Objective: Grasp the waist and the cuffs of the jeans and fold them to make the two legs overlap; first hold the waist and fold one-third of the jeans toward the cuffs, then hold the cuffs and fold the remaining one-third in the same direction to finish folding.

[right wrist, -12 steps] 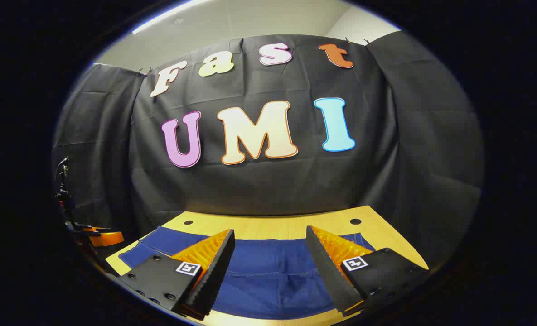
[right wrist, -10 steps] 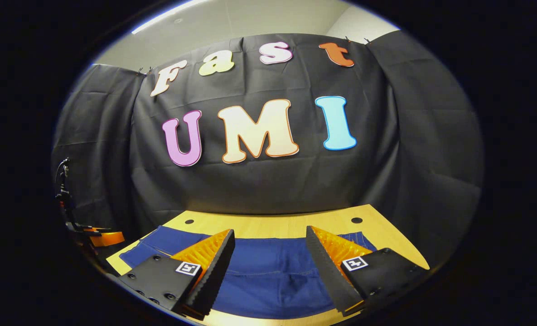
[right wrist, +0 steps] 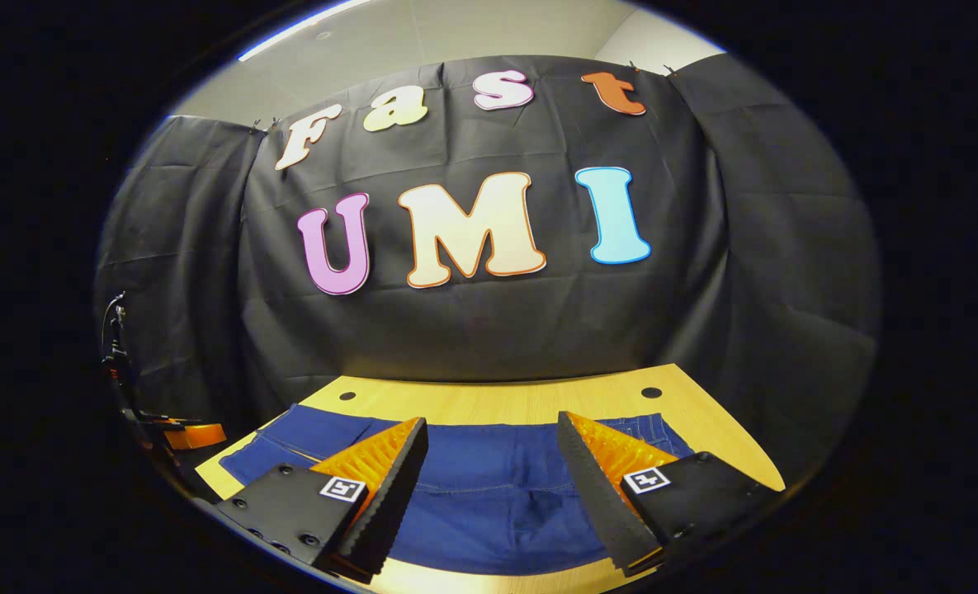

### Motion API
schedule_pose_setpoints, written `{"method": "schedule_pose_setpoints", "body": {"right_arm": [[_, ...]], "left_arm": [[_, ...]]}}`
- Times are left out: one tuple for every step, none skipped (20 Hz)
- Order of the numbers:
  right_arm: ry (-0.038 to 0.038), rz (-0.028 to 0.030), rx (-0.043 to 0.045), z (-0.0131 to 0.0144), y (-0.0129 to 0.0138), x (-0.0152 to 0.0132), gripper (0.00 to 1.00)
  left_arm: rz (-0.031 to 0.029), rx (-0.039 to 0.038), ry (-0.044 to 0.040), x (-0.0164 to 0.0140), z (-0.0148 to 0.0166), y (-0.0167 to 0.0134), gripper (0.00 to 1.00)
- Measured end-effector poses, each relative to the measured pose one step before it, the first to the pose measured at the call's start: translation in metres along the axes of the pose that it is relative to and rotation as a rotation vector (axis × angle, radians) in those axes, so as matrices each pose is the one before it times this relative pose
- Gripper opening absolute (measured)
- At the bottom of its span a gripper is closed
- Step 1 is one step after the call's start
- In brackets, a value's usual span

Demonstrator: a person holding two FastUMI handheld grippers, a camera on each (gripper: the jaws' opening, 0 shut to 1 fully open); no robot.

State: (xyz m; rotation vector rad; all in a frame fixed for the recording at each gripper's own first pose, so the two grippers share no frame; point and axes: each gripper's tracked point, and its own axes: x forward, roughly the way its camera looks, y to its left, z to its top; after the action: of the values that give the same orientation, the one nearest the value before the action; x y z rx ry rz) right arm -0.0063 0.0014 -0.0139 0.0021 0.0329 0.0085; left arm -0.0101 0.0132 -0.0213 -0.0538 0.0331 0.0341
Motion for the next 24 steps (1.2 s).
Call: {"method": "schedule_pose_setpoints", "body": {"right_arm": [[-0.00007,-0.00087,-0.00191,-0.00092,-0.00017,-0.00057,0.97],[-0.00021,-0.00100,-0.00151,0.00015,-0.00045,-0.00102,0.97],[0.00146,-0.00187,-0.00021,-0.00174,-0.00070,-0.00141,0.97],[0.00389,-0.00192,0.00132,-0.00162,0.00004,-0.00066,0.97],[0.00672,-0.00080,0.00166,-0.00191,-0.00071,-0.00106,0.97],[0.00975,-0.00043,0.00212,-0.00226,-0.00015,-0.00095,0.97],[0.01277,0.00302,0.00307,-0.00412,-0.00003,-0.00151,0.92],[0.00849,0.00290,0.00134,-0.00224,0.00061,-0.00114,0.97],[0.00878,0.00139,-0.00045,-0.00262,0.00076,-0.00141,0.97],[0.00873,-0.00212,-0.00186,-0.00179,-0.00067,-0.00262,0.97],[0.00752,-0.00154,-0.00144,-0.00233,-0.00016,-0.00261,0.97],[0.00751,-0.00185,0.00031,-0.00158,0.00033,-0.00163,0.97],[0.01114,-0.00053,0.00223,-0.00313,0.00054,-0.00211,0.97],[0.01073,-0.00125,0.00084,-0.00160,0.00016,-0.00270,0.97],[0.00913,-0.00412,-0.00164,-0.00246,-0.00009,-0.00237,0.97],[0.00937,-0.00457,-0.00386,-0.00320,0.00093,-0.00304,0.97],[0.00931,-0.00468,-0.00614,-0.00419,0.00005,-0.00184,0.97],[0.01043,-0.00396,-0.00942,-0.00415,0.00153,-0.00315,0.97],[0.01108,-0.00679,-0.01242,-0.00545,0.00090,-0.00214,0.97],[0.01427,-0.00460,-0.01298,-0.00540,0.00215,-0.00264,0.97],[0.01747,0.00009,-0.01188,-0.00709,0.00235,-0.00112,0.97],[0.01596,0.00956,-0.00988,-0.00671,0.00611,-0.00032,0.97],[0.01547,0.00974,-0.01317,-0.00619,0.00572,-0.00111,0.98],[0.01681,0.00531,-0.01413,-0.00641,0.00466,0.00009,0.97]], "left_arm": [[-0.00127,-0.00339,0.00149,-0.00140,-0.00128,0.00032,0.95],[0.00053,-0.00069,0.00034,0.00081,-0.00171,0.00115,0.95],[-0.00041,0.00208,-0.00194,-0.00103,-0.00041,0.00204,0.95],[-0.00197,0.00330,-0.00413,-0.00017,-0.00045,0.00006,0.95],[-0.00195,0.00424,-0.00125,0.00110,0.00028,0.00105,0.95],[-0.00651,0.00690,0.00059,0.00021,-0.00129,0.00118,0.95],[-0.01320,0.01163,0.00751,0.00136,-0.00259,0.00078,0.95],[-0.01061,0.01238,0.01074,0.00128,-0.00291,0.00227,0.95],[-0.01165,0.01672,0.01095,0.00176,-0.00269,0.00253,0.95],[-0.01140,0.01920,0.00992,0.00141,-0.00219,0.00452,0.95],[-0.01737,0.01674,0.00931,0.00273,-0.00076,0.00335,0.95],[-0.02474,0.01781,0.01443,0.00257,-0.00318,0.00331,0.95],[-0.02264,0.02406,0.02002,0.00202,-0.00415,0.00415,0.95],[-0.02358,0.03400,0.02634,0.00285,-0.00581,0.00773,0.95],[-0.02559,0.04459,0.02710,0.00144,-0.00634,0.00710,0.95],[-0.02931,0.04628,0.02773,0.00043,-0.00712,0.00764,0.95],[-0.03714,0.04148,0.03220,-0.00008,-0.00936,0.00599,0.95],[-0.03569,0.03949,0.04037,-0.00123,-0.01083,0.00649,0.95],[-0.03504,0.04165,0.04644,-0.00155,-0.01249,0.00526,0.94],[-0.03042,0.04552,0.06077,-0.00036,-0.01546,0.00298,0.95],[-0.03115,0.05245,0.04573,-0.00081,-0.01339,0.00219,0.95],[-0.02587,0.06035,0.04275,0.00038,-0.01343,0.00423,0.96],[-0.03234,0.06037,0.05500,0.00163,-0.01401,0.00124,0.99],[-0.02664,0.05488,0.05456,0.00096,-0.01500,0.00224,0.96]]}}
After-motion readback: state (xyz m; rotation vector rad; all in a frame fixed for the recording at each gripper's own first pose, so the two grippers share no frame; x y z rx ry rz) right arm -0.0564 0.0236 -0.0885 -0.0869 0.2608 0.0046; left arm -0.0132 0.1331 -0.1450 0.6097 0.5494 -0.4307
